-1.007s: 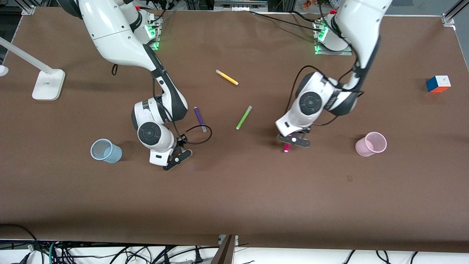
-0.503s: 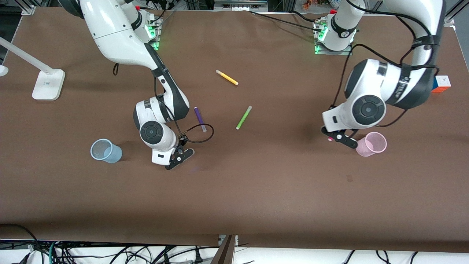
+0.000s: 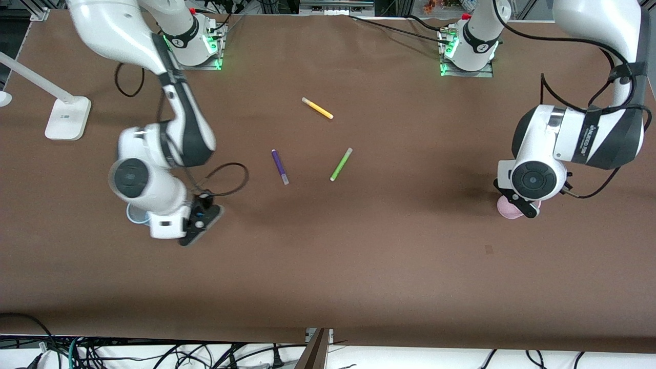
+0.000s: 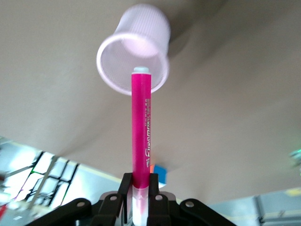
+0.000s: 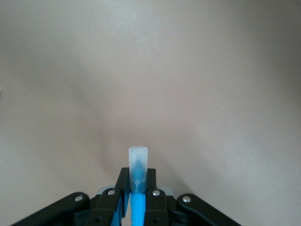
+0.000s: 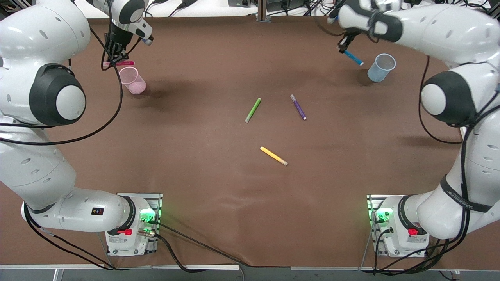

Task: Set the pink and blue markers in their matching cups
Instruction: 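Carry the pink marker to the pink cup while the right gripper carries blue, then drop the pink marker into the pink cup while the right gripper drops blue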

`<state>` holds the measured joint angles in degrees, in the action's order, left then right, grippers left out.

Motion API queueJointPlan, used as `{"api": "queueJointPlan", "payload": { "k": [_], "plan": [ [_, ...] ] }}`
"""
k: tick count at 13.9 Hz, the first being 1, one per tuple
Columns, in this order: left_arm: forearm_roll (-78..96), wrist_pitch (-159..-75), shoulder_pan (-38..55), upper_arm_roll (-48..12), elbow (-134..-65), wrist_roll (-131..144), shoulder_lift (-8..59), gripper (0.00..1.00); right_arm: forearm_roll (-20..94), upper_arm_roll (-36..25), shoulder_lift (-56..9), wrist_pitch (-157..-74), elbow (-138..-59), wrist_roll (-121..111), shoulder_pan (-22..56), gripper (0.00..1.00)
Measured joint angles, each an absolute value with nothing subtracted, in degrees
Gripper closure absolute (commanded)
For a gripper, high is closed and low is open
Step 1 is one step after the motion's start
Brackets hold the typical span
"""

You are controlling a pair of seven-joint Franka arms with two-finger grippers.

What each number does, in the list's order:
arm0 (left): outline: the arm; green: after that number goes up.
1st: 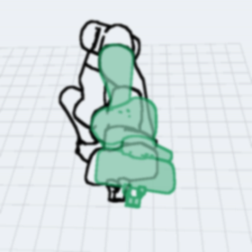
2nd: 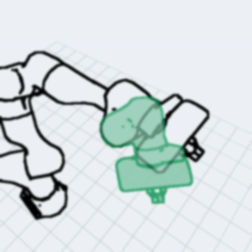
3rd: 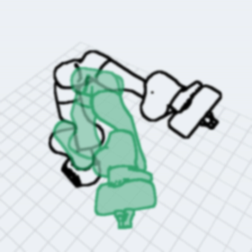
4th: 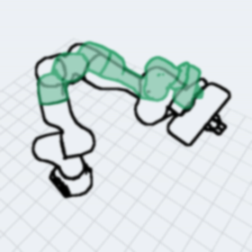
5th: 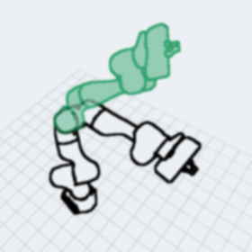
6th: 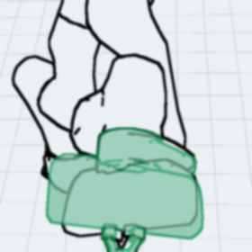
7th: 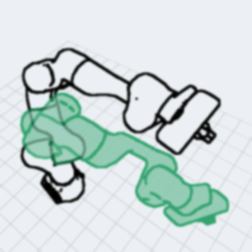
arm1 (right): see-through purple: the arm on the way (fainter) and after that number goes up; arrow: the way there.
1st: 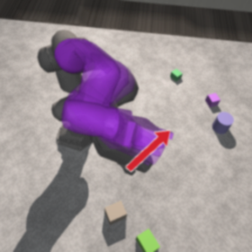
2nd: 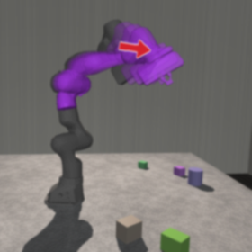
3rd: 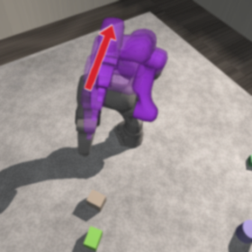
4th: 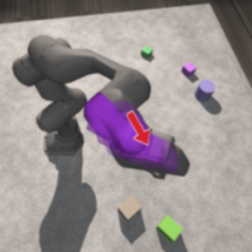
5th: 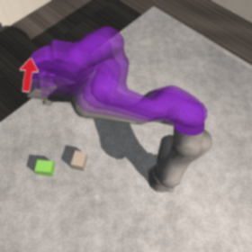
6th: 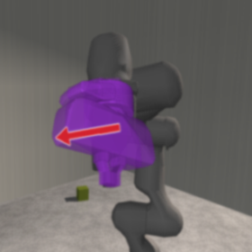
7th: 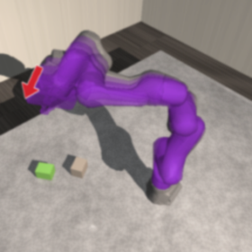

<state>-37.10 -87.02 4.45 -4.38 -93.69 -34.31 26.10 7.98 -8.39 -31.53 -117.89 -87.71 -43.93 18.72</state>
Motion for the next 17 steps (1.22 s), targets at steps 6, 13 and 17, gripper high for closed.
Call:
{"api": "queueJointPlan", "payload": {
  "k": [6,13,17],
  "plan": [
    [-44.97,-87.00,3.61,-4.51,-92.95,-38.05,31.61,1.00,27.40,-8.59,-29.83,-111.24,-88.50,-79.11,6.65,1.00],
    [-45.10,-87.00,3.95,-4.74,-89.44,-38.35,36.76,0.29,41.17,-8.50,-30.41,-103.59,-88.45,-98.22,-1.25,1.00],
    [-45.65,-86.96,4.84,-4.87,-88.35,-38.35,37.97,0.00,46.84,-8.45,-33.49,-102.41,-88.47,-105.93,-3.82,1.00]
  ]
}}
